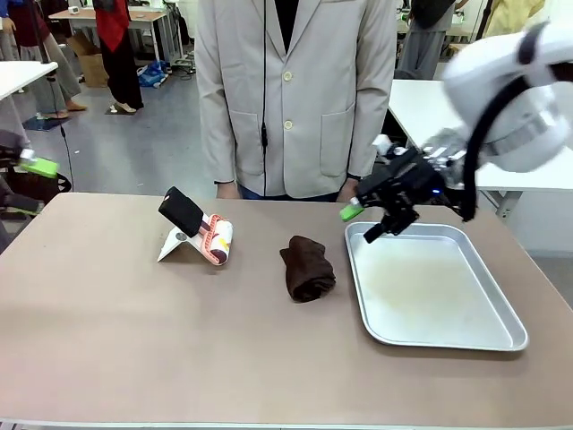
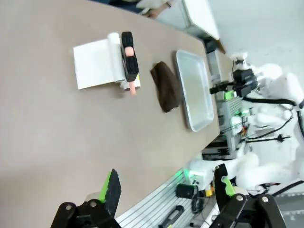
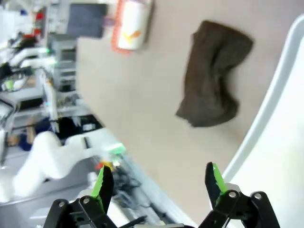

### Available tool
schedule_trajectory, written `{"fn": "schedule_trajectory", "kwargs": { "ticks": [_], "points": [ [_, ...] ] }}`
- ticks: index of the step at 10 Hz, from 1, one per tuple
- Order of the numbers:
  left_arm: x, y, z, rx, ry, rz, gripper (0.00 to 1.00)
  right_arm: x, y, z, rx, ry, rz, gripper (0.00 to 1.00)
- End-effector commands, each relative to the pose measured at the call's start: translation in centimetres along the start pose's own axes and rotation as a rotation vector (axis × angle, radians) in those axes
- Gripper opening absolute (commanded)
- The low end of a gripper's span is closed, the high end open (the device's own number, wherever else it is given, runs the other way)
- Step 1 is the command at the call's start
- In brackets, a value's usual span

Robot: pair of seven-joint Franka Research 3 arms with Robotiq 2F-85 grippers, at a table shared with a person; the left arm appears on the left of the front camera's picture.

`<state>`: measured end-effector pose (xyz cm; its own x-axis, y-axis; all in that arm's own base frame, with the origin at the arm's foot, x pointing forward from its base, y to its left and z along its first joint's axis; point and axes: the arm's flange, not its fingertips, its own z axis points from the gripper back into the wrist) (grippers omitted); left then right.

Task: Clean the surface of the table.
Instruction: Return the Lint Roller and towel to their original positions.

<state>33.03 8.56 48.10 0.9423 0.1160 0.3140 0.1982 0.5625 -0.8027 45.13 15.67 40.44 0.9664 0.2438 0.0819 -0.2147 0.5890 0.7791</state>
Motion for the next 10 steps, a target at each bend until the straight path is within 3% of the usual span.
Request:
{"fn": "schedule_trajectory", "kwargs": {
  "ticks": [1,3,5,8,10],
  "points": [
    [-0.7,2.9,1.4,-0.088,-0.083,0.093,1.0,-6.1,-2.6,3.3,0.233,-0.105,-0.005,1.0],
    [-0.2,5.7,1.4,-0.17,-0.085,0.172,1.0,-10.7,-5.5,5.9,0.441,-0.183,-0.036,1.0],
    [0.6,7.7,0.0,-0.249,-0.089,0.16,1.0,-14.2,-9.5,7.6,0.574,-0.331,-0.116,1.0],
    [1.4,8.8,-1.8,-0.3,-0.099,0.189,1.0,-16.5,-12.3,7.6,0.599,-0.438,-0.204,1.0],
    [1.9,8.6,-2.4,-0.276,-0.045,0.201,1.0,-15.9,-11.8,6.9,0.513,-0.434,-0.202,1.0]
  ]
}}
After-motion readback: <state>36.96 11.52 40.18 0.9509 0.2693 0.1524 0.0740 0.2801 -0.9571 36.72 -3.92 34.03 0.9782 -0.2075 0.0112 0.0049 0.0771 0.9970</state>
